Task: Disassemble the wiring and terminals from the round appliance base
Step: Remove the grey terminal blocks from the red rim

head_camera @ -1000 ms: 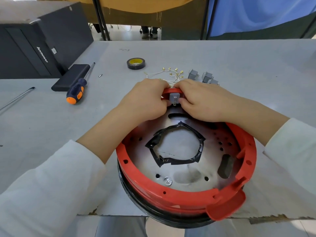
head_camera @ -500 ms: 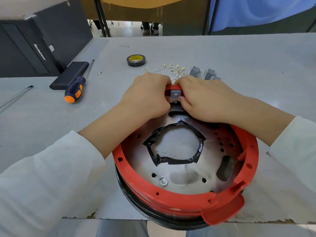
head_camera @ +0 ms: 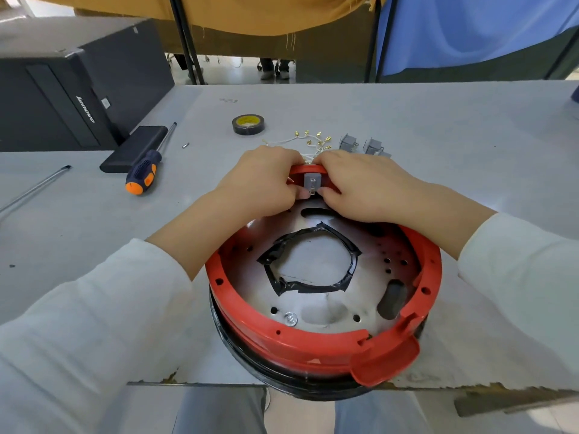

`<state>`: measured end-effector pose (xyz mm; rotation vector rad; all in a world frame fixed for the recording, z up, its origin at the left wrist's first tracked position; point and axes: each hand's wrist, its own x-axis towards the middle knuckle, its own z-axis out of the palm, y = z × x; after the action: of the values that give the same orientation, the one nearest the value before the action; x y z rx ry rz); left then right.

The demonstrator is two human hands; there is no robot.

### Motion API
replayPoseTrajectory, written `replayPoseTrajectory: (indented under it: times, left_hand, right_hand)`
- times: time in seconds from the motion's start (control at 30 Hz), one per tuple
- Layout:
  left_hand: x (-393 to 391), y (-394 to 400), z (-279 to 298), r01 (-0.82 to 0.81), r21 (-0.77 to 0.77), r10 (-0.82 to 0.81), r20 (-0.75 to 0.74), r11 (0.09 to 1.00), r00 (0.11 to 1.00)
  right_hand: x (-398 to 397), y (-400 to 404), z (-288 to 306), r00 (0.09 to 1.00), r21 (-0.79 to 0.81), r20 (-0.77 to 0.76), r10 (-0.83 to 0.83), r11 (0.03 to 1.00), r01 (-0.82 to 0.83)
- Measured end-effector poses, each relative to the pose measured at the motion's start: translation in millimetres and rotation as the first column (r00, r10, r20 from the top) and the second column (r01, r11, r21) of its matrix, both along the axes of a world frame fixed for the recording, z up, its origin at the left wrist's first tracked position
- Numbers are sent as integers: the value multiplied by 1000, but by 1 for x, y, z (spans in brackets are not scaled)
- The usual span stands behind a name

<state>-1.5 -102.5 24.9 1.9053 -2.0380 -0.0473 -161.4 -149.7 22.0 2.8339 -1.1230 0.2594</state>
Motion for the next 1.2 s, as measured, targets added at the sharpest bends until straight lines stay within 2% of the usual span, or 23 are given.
replayPoseTrajectory:
  times: [0.17, 0.63, 0.93, 1.2]
  left_hand:
    - [0, -3, -1, -3, -21, 3, -6, 1000, 1000]
    - [-2, -3, -3, -18, -54, 19, 20, 998, 1000]
    - [-3, -4, -1, -21, -48, 24, 64, 999, 998]
    - [-3, -3, -5, -58, -19, 58, 0, 998, 998]
  right_hand:
    - [5, -1, 1, 996, -65, -89, 18, 998, -23]
    - [3, 0, 0, 996, -85, -69, 50, 995, -56]
    - [5, 0, -2, 999, -86, -49, 1, 996, -5]
    - [5, 1, 0, 999, -68, -42, -18, 998, 15]
